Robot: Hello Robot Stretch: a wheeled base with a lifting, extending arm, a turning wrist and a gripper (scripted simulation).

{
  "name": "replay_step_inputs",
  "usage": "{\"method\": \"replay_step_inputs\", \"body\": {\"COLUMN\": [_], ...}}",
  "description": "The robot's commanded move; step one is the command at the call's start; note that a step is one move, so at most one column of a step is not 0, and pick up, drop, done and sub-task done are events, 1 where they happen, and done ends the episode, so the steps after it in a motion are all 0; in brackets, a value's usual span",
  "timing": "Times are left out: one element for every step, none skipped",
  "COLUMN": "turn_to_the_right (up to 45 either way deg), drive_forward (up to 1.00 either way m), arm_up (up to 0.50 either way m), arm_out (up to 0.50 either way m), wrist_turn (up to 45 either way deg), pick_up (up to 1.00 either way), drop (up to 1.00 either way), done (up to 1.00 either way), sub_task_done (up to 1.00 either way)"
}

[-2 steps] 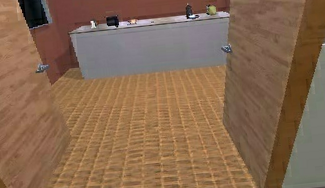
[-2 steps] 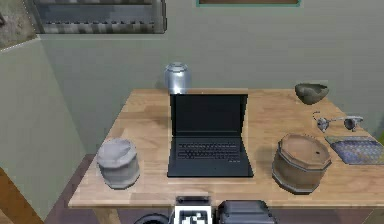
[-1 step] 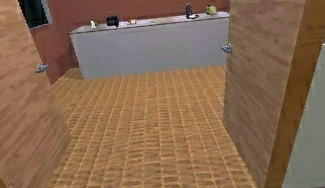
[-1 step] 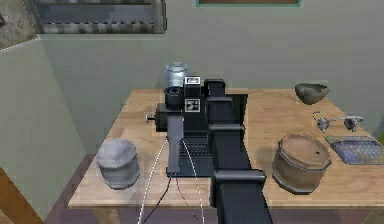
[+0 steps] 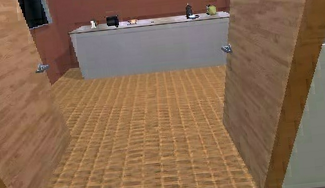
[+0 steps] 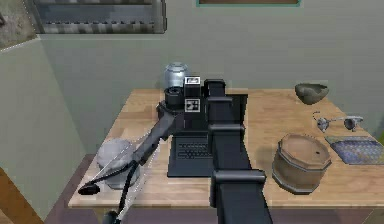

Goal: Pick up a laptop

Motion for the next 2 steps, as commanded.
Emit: {"method": "replay_step_inputs", "body": {"turn_to_the_right": [0.0,0.0], "drive_forward": [0.00,0.00], "arm_up": [0.00,0.00], "arm_out": [0.00,0.00], "wrist_turn": [45.0,45.0], "pick_up": [0.00,0.00], "drop": [0.00,0.00], "done": [0.00,0.00], "sub_task_done": [0.00,0.00]}}
